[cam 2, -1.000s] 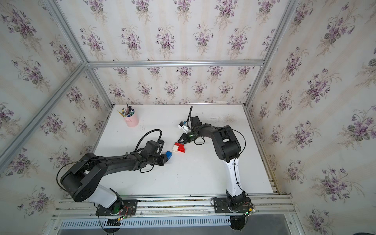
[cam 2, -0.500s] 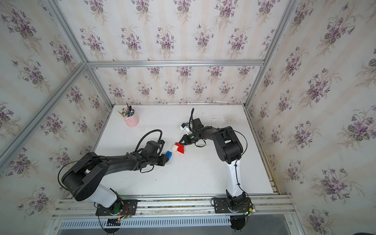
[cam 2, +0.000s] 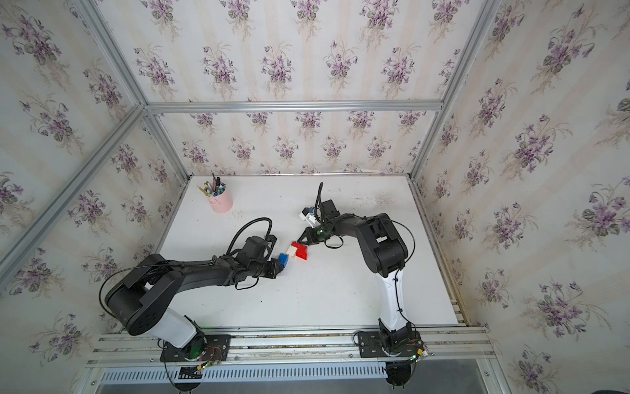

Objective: Assemble the letter r with lego
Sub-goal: Assemble the lego brick at the center of the board.

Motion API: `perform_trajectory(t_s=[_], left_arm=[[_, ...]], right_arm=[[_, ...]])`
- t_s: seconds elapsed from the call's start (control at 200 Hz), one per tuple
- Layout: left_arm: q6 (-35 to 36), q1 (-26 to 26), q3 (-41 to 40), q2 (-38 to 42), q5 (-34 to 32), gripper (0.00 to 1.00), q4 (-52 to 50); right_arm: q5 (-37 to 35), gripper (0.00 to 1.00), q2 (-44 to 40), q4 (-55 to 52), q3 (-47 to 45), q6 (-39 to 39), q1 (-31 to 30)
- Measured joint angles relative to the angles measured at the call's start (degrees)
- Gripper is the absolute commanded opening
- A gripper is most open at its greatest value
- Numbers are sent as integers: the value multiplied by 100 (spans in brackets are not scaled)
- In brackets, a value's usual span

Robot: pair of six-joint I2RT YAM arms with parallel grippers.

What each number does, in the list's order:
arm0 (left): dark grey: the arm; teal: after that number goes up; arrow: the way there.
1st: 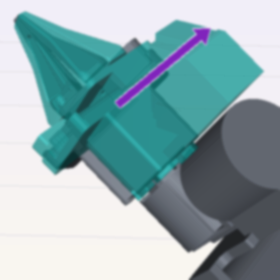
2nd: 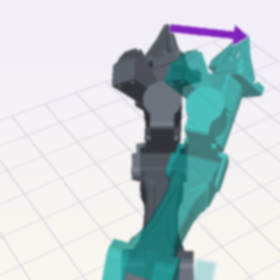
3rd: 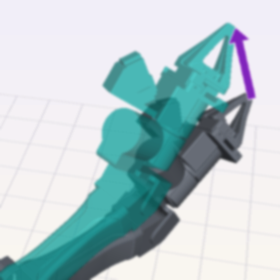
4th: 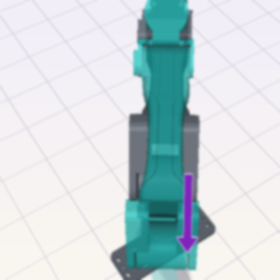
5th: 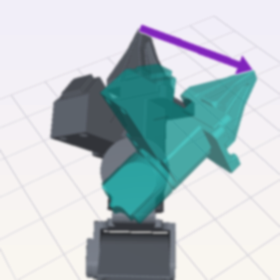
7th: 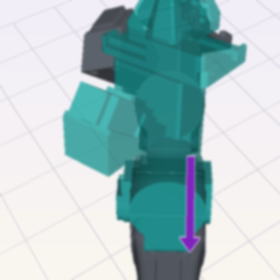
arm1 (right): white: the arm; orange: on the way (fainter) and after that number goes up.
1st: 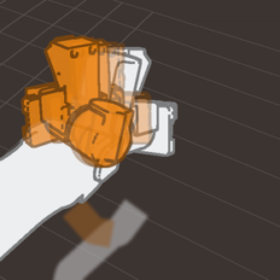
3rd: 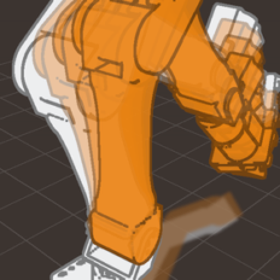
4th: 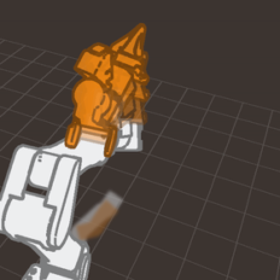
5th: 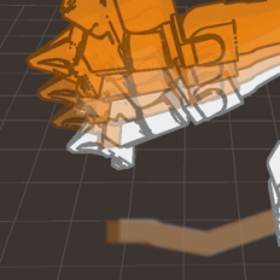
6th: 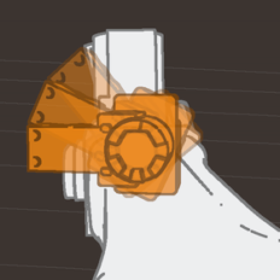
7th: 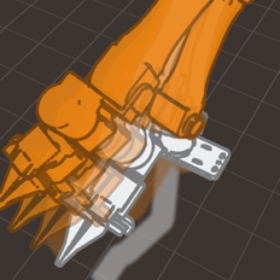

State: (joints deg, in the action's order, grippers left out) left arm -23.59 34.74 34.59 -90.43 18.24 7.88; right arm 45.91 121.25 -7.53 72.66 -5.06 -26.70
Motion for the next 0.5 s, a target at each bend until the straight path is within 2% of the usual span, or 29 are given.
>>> perform_trajectory(t_s=[0.18, 0.355, 0.5], left_arm=[[-7, 0, -109, 363, 35, 0, -90], [-92, -44, -229, 1086, 61, 0, -442], [-142, -267, 9, 1335, -52, 0, -785]], right_arm=[[-2, 0, 103, -4, 81, -52, -59], [-9, 0, 107, -17, 116, -48, -59], [-7, 0, 160, -72, 225, 0, -59]])
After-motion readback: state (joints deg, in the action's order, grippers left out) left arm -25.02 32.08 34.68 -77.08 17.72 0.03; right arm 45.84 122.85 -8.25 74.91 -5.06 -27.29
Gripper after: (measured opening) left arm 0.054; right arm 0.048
